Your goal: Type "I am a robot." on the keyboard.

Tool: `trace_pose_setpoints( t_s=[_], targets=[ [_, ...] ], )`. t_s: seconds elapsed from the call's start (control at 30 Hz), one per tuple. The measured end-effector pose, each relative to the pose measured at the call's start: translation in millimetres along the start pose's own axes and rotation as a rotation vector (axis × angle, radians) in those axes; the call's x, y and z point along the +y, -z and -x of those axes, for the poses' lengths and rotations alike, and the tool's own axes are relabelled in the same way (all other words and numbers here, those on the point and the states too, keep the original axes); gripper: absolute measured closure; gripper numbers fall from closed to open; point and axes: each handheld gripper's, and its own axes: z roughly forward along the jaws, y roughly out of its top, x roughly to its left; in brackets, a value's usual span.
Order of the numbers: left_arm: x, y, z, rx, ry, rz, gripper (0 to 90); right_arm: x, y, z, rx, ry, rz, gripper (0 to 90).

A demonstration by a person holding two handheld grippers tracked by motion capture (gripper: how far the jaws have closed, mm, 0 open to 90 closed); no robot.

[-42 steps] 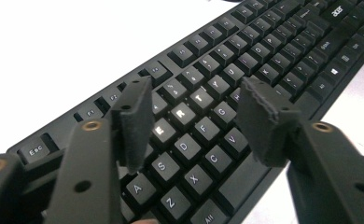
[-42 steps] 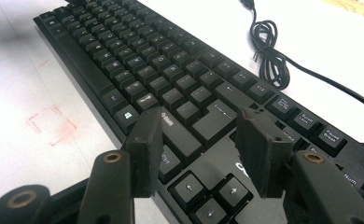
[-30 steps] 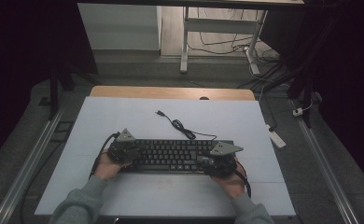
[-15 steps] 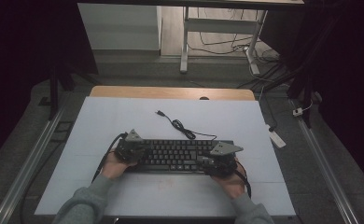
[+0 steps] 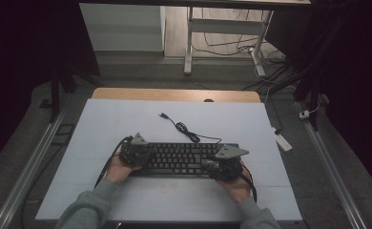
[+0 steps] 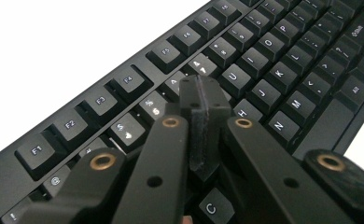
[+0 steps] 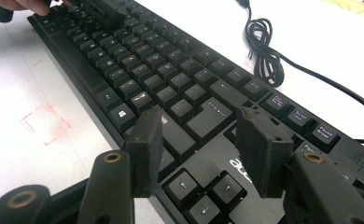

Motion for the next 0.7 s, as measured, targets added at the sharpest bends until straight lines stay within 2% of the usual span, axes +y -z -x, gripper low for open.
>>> trace_pose_setpoints(
  t_s=[0.1, 0.3, 0.43, 0.57, 0.7],
  targets=[
    [-0.8, -2.0, -0.3, -0.003, 0.004, -0.013, 89.1, -0.2, -0.9, -0.5, 0.002, 0.001, 0.002, 51.5],
    [-0.6, -1.0, 0.2, -0.003, -0.007, -0.007, 89.2, 0.1, -1.2, -1.7, 0.005, 0.001, -0.002, 51.5],
    [0.4, 7.4, 0.0, -0.001, 0.0, 0.034, 87.6, -0.2, -0.9, -1.2, 0.005, 0.0, 0.002, 51.5],
    [0.0, 19.6, -0.6, 0.001, 0.017, 0.075, 75.9, -0.7, 0.0, -0.3, 0.001, -0.004, 0.003, 51.5],
    [-1.4, 31.7, 1.3, 0.008, 0.021, 0.097, 58.5, -1.3, 0.8, 1.2, -0.002, -0.003, 0.001, 51.5]
  ],
)
